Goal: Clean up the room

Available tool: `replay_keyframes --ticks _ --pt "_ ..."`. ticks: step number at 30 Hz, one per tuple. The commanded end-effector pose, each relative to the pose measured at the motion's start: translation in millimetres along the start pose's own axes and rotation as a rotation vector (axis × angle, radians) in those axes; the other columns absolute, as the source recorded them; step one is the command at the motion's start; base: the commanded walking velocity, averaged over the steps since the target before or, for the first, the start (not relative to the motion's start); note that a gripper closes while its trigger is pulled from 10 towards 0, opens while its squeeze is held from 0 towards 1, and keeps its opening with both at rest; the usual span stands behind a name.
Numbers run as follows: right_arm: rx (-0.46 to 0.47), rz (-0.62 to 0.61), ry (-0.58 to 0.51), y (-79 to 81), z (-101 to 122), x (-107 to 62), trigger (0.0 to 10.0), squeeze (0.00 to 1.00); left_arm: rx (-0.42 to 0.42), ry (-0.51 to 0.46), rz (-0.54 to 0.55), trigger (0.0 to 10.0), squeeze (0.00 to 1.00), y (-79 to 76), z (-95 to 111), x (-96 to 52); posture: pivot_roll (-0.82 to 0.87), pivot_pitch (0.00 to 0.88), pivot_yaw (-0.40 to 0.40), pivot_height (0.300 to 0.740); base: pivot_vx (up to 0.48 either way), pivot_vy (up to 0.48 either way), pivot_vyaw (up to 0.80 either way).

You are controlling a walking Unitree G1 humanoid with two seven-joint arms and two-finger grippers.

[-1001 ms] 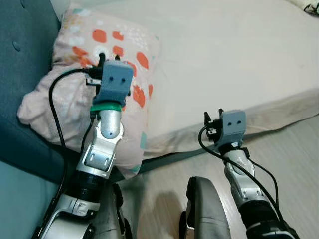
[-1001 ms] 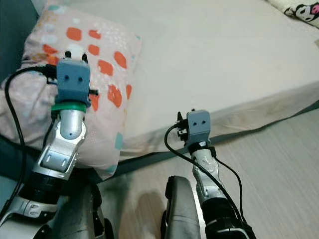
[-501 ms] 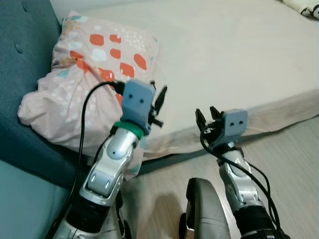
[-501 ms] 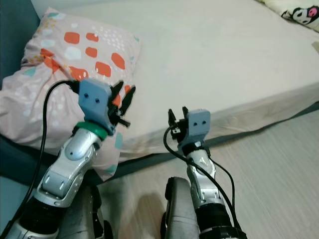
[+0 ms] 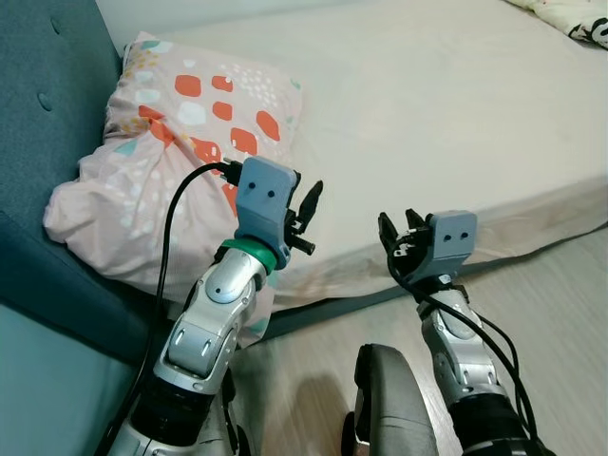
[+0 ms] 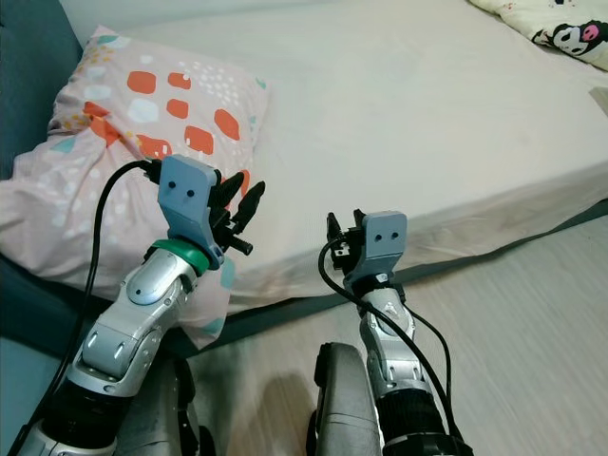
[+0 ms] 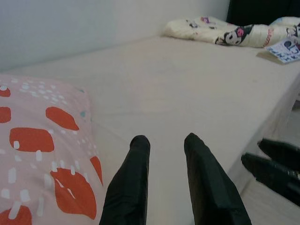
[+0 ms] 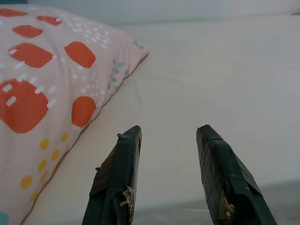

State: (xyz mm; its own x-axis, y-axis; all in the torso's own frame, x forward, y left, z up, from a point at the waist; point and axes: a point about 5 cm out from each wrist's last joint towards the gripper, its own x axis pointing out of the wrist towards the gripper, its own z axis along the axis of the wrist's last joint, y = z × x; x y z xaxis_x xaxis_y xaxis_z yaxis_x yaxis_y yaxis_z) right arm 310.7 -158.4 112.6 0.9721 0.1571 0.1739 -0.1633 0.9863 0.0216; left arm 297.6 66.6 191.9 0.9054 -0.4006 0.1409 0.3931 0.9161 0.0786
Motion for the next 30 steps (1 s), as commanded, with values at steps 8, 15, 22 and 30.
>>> replay_keyframes --ticks 8,15,22,30 --pt "0.007 -0.010 0.048 -2.7 -9 -5.6 10.0 0.00 0.028 0.025 -0.022 10.0 0.00 -4.4 -5 4.4 -0.03 0.036 0.024 0.661 0.000 0.000 0.00" --pt "0.004 -0.012 0.052 -3.8 -10 -5.9 10.0 0.00 0.030 0.022 -0.032 10.0 0.00 -7.3 -4 6.6 -0.03 0.035 0.024 0.676 0.000 0.000 0.00" --pt "-0.002 -0.015 0.066 -5.7 -13 -7.2 10.0 0.00 0.036 0.017 -0.038 10.0 0.00 -8.7 -4 9.5 -0.03 0.032 0.021 0.691 0.000 0.000 0.00" --pt "-0.007 -0.016 0.077 -6.6 -16 -7.0 10.0 0.00 0.052 0.042 -0.050 10.0 0.00 -8.6 -14 9.0 -0.03 0.025 0.020 0.726 0.000 0.000 0.00"
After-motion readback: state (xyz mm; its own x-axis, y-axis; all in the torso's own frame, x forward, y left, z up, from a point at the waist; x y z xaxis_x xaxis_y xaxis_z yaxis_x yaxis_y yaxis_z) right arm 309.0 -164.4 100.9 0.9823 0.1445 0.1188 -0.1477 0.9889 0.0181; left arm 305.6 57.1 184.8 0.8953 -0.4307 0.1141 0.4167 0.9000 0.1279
